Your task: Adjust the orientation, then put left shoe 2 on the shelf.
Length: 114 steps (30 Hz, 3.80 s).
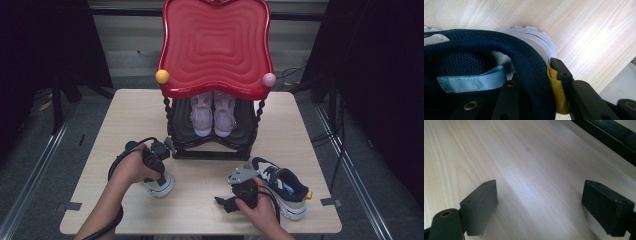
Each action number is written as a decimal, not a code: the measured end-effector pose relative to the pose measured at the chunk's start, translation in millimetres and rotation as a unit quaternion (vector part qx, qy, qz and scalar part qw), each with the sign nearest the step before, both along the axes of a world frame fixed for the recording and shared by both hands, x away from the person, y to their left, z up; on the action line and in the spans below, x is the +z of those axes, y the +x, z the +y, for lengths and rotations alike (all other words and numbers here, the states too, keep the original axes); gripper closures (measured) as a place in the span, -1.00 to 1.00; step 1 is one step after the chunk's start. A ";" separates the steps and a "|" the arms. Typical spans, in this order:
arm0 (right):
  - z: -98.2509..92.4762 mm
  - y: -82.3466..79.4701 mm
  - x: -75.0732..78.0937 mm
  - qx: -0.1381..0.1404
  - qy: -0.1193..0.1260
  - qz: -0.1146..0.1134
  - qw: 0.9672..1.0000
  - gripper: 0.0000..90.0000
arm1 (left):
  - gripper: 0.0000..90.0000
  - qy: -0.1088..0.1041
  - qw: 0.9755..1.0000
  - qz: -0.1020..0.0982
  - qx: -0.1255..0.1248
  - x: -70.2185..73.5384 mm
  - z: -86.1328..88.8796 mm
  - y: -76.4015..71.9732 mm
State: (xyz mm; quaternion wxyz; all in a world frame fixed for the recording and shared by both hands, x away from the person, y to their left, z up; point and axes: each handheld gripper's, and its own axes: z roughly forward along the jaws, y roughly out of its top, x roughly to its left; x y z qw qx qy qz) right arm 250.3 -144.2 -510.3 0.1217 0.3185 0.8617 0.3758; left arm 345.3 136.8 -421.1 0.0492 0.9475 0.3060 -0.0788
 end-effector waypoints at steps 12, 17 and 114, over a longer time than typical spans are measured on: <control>0.1 0.2 -0.2 0.001 0.002 0.000 1.000 -0.71 | 0.65 0.013 1.000 -0.013 -0.009 11.4 2.1 -2.7; 0.2 0.3 -0.1 0.001 0.002 0.001 1.000 -0.72 | 0.65 0.008 1.000 -0.014 -0.020 27.1 3.6 -4.0; 0.2 0.3 -0.1 0.001 0.001 0.001 1.000 -0.72 | 0.62 0.016 0.987 -0.122 -0.104 249.2 -3.7 -11.8</control>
